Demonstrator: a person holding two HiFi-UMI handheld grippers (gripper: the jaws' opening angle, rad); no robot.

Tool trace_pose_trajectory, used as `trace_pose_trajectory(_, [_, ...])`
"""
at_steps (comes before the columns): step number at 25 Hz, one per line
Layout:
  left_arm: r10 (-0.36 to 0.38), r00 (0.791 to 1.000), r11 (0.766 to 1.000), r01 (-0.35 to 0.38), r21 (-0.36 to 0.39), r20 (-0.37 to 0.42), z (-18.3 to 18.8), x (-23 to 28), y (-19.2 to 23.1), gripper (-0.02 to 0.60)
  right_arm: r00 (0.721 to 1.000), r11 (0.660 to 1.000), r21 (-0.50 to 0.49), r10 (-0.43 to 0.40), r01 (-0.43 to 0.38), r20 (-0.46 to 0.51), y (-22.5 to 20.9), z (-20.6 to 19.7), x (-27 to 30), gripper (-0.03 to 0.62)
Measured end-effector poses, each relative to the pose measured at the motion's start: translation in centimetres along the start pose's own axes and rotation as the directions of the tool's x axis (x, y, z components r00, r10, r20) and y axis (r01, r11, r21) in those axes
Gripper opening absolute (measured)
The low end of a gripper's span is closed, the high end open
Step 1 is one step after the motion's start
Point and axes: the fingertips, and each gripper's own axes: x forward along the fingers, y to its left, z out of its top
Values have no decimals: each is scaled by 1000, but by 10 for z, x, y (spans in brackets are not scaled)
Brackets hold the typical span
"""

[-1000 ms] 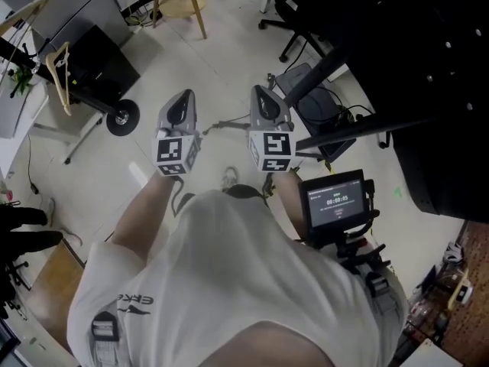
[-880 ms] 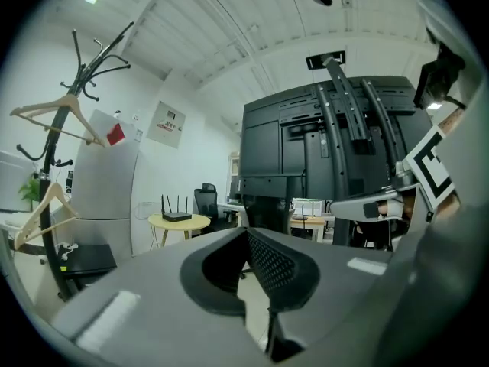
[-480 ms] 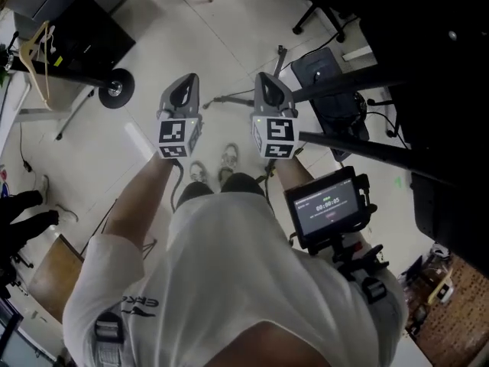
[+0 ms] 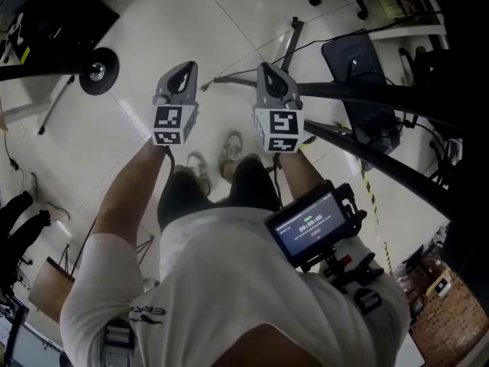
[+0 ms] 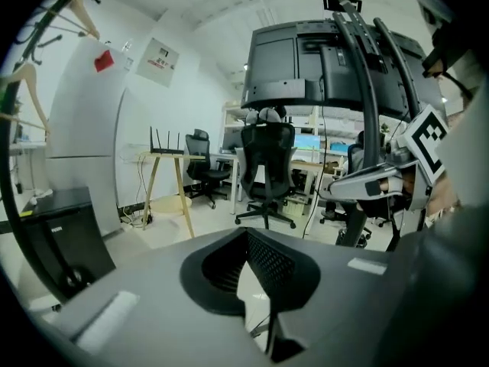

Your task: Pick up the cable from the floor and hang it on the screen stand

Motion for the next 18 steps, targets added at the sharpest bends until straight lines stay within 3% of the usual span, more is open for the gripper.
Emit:
trace_pose_trajectory(8, [-20,999,1000,19,-12,-49,-161,83,25,3,999,1000,4,29,-29,-20,1,-141,93,14])
trace_pose_trajectory(18, [-113,985,990,122,67,-127,-361,173,43,3,996,996,-17,83,-84,-38,6,-316,189,14])
